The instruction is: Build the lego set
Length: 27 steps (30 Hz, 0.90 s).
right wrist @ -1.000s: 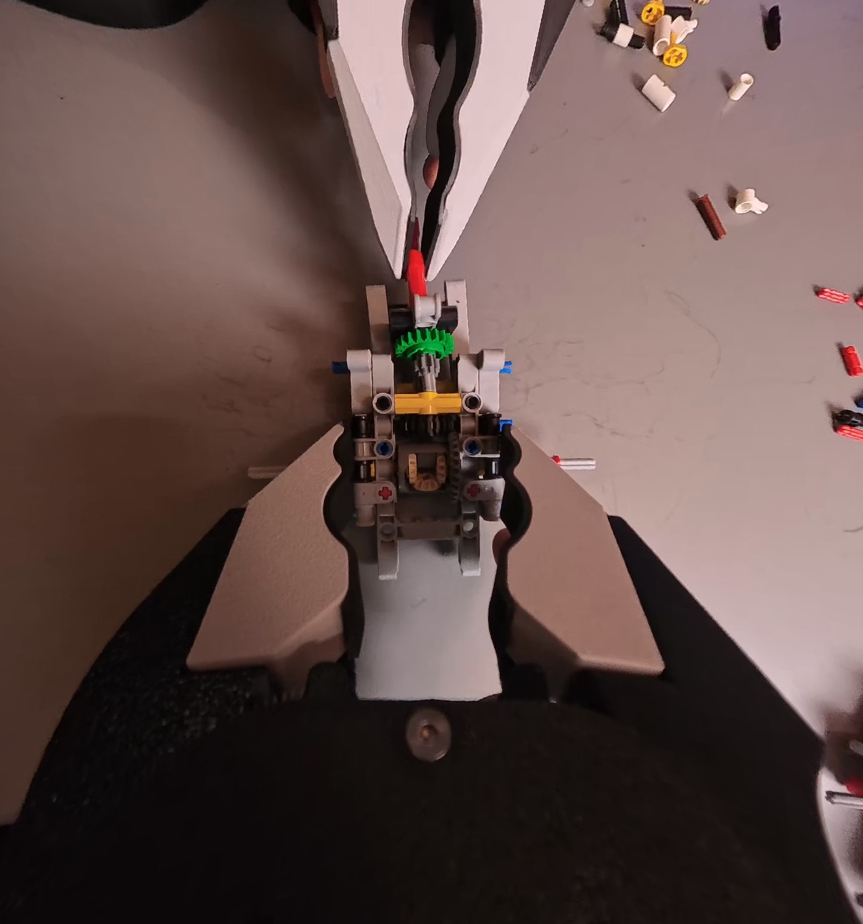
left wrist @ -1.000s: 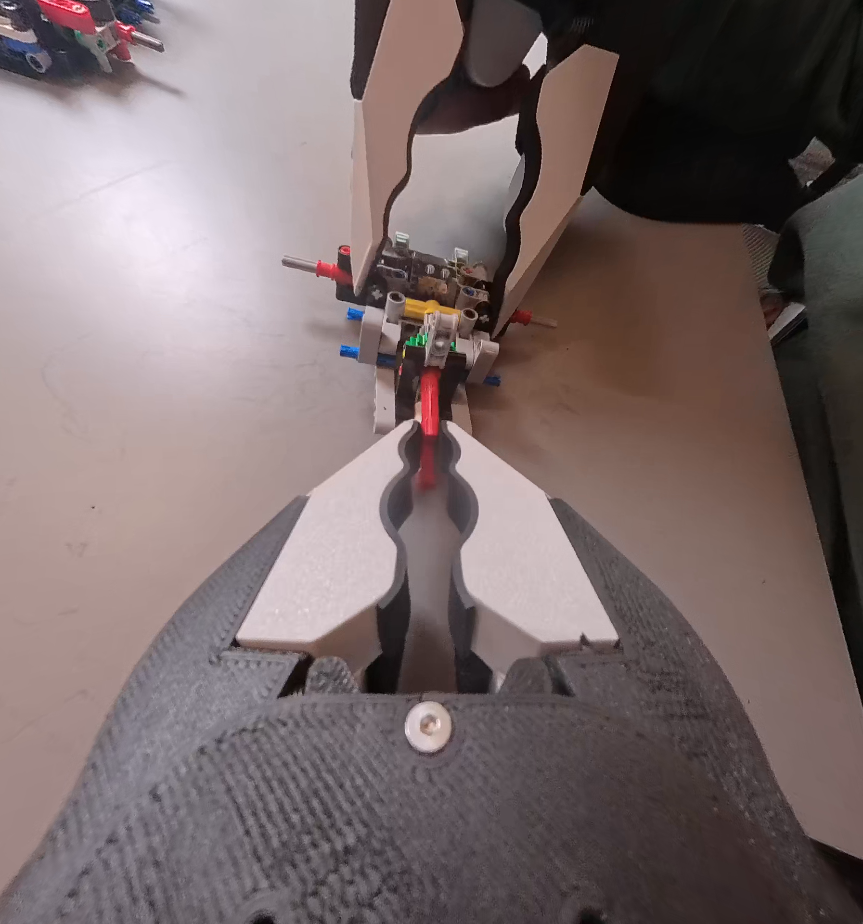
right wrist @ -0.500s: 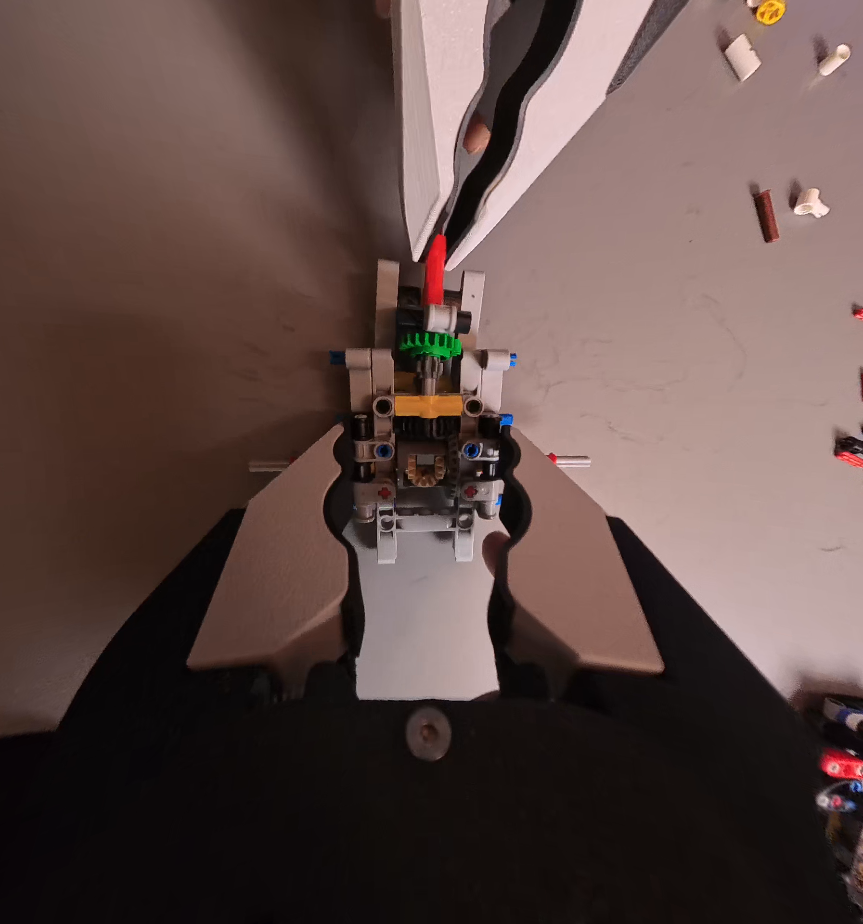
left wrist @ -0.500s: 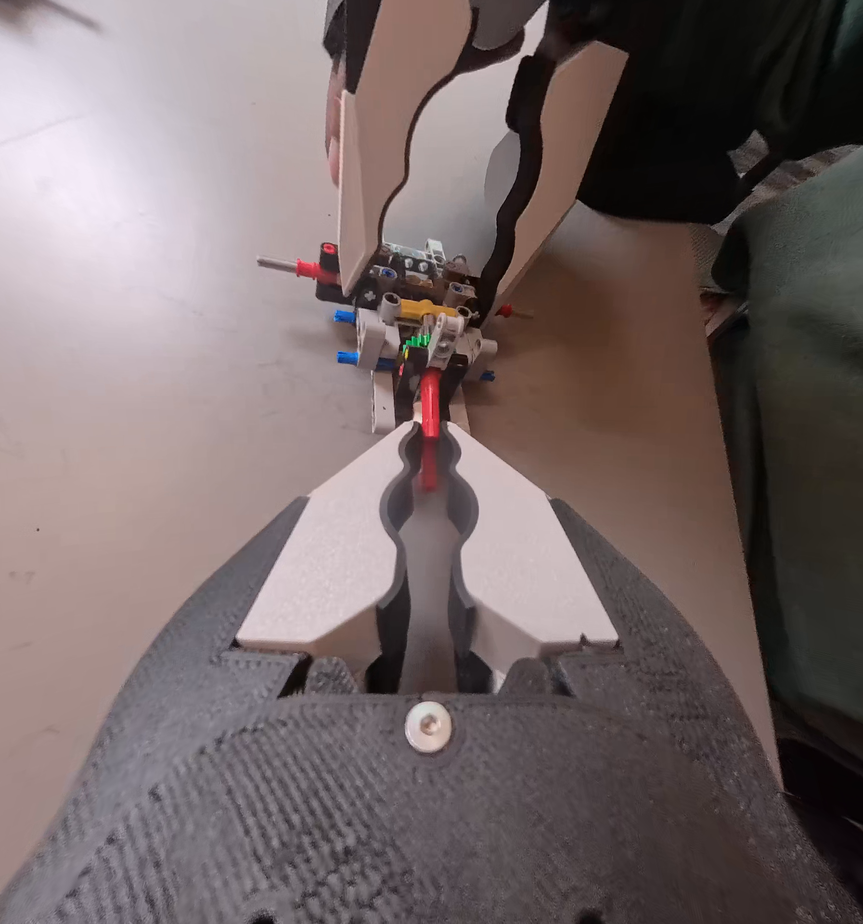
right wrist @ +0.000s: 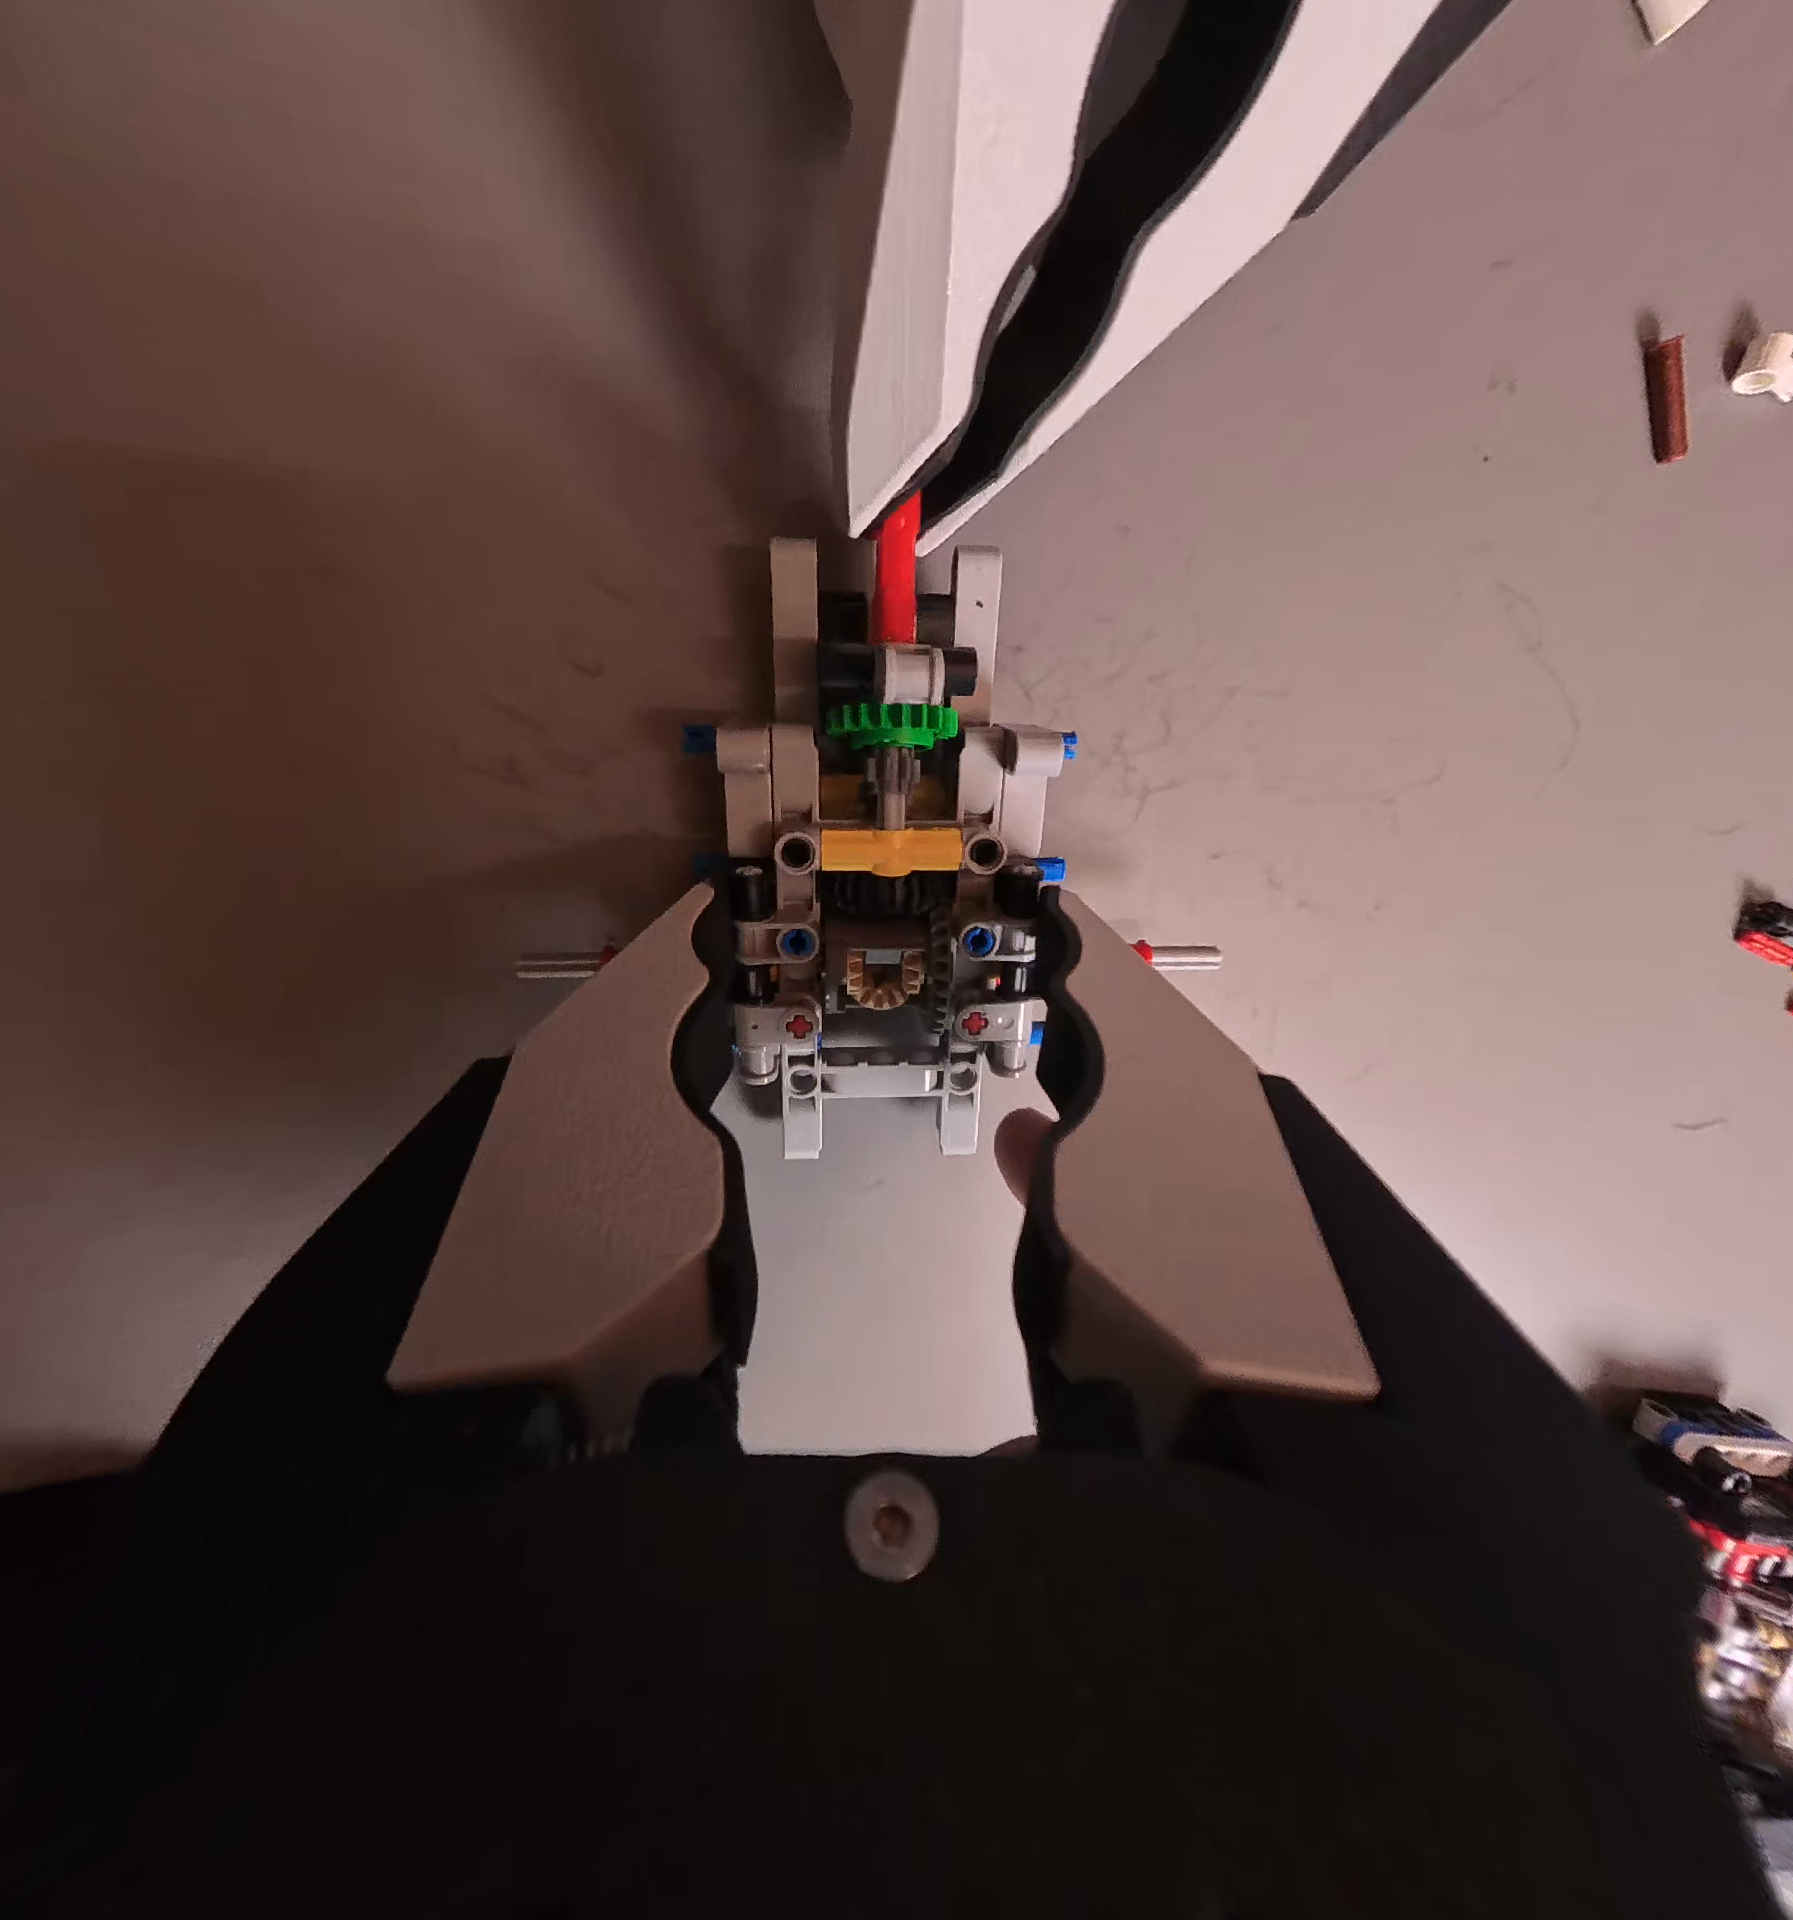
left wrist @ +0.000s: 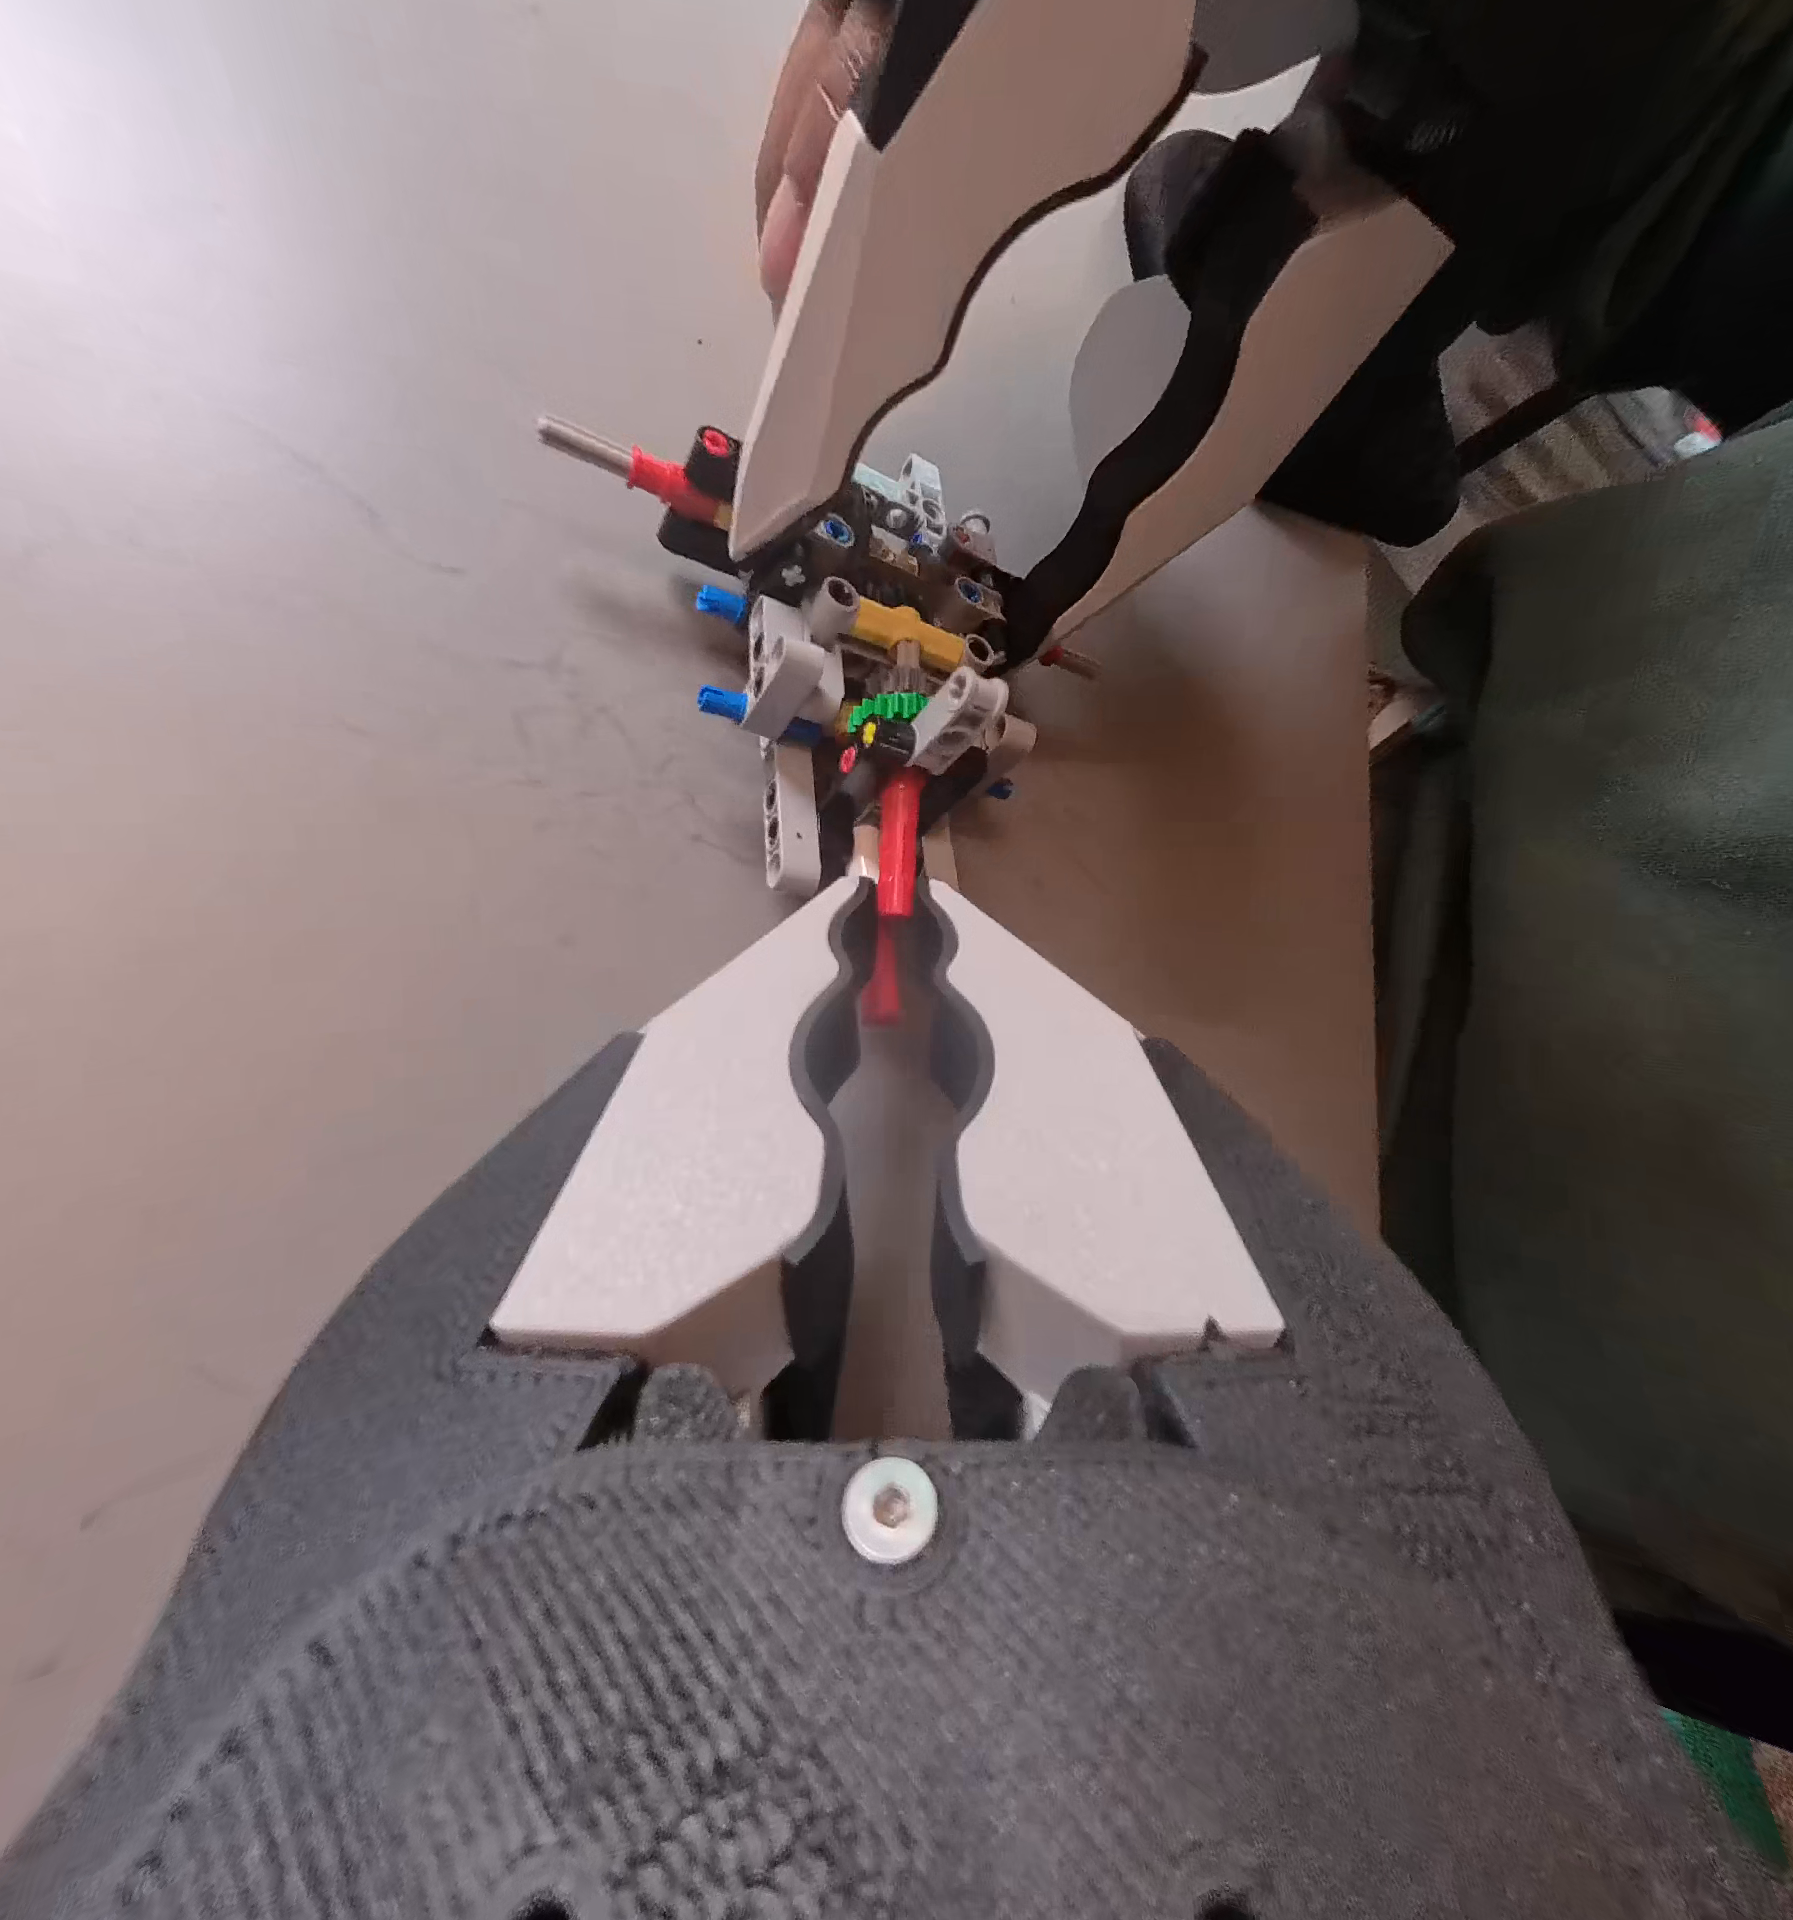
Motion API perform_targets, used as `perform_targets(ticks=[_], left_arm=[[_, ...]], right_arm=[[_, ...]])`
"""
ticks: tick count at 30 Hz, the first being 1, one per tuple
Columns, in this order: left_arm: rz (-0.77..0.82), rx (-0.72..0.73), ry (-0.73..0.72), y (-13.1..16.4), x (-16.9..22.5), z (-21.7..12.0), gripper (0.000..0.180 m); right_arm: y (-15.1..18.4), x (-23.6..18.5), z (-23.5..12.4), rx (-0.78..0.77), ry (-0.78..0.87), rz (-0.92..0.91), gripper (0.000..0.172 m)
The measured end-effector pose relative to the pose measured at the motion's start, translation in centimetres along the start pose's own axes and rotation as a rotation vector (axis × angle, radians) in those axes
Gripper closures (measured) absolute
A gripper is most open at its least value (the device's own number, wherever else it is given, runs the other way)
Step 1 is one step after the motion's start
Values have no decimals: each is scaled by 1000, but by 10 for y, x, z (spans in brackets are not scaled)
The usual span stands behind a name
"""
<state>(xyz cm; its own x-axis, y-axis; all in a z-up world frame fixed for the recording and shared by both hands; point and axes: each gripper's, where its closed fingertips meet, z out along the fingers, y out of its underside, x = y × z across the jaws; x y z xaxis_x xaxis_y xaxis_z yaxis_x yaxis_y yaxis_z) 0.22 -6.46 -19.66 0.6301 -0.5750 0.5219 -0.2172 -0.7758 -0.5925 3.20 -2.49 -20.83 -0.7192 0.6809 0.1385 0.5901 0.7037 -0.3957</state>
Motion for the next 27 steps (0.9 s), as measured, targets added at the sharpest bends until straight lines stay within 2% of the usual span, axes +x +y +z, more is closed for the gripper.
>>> perform_targets(ticks=[7,11,14,16,21,27], left_arm=[[-311,112,259,-5,7,-7,176],[-406,104,293,0,2,-3,176],[-412,126,270,0,0,-2,176],[-367,110,209,2,-3,1,175],[-130,61,28,5,-4,7,175],[228,-4,-221,2,-11,7,175]], right_arm=[[-4,-5,0,-10,-21,19,116],[-3,-5,3,-31,-39,21,116],[-3,-4,3,-21,-67,60,116],[-4,-4,3,-12,-88,87,116],[-3,-2,4,-25,-119,113,115],[-3,-1,5,-42,-107,100,115]])
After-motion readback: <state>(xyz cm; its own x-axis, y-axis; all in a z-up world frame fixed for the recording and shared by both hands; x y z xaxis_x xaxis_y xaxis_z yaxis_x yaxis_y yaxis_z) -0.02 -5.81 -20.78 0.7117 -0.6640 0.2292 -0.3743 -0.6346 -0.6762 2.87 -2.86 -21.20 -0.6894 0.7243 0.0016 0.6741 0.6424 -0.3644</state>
